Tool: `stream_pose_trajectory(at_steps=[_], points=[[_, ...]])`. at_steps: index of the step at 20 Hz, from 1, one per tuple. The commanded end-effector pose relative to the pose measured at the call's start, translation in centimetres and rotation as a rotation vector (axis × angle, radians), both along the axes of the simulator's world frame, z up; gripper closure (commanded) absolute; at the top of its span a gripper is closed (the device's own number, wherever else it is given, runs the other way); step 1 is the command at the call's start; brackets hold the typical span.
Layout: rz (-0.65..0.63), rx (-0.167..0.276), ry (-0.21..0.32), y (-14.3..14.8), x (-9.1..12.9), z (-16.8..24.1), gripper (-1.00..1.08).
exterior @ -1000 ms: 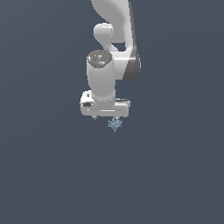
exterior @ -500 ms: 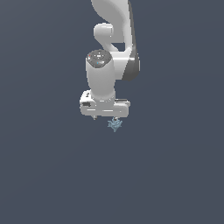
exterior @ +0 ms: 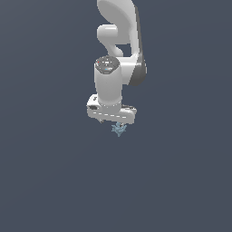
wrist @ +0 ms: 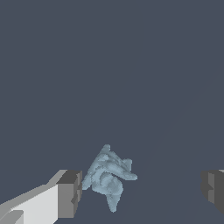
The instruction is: Pick up the object and move it to a goal position.
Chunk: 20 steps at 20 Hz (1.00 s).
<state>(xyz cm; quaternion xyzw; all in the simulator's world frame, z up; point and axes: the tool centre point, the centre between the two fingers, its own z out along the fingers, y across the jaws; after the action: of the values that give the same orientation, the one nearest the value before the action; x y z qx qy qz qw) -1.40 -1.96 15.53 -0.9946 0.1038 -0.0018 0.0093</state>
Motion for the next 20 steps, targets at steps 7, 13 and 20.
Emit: stream_pose_trajectory(at_steps=[7,13,20], points=[[-0.191,-0.003,0.006,1.4,-1.5,-2.3,-0.92],[-0.336,-0.007,0.009,2.4,-2.7,-3.9,-0.92],[-0.479,-0.012,0.011,3.2,-3.9,-5.4,-0.92]])
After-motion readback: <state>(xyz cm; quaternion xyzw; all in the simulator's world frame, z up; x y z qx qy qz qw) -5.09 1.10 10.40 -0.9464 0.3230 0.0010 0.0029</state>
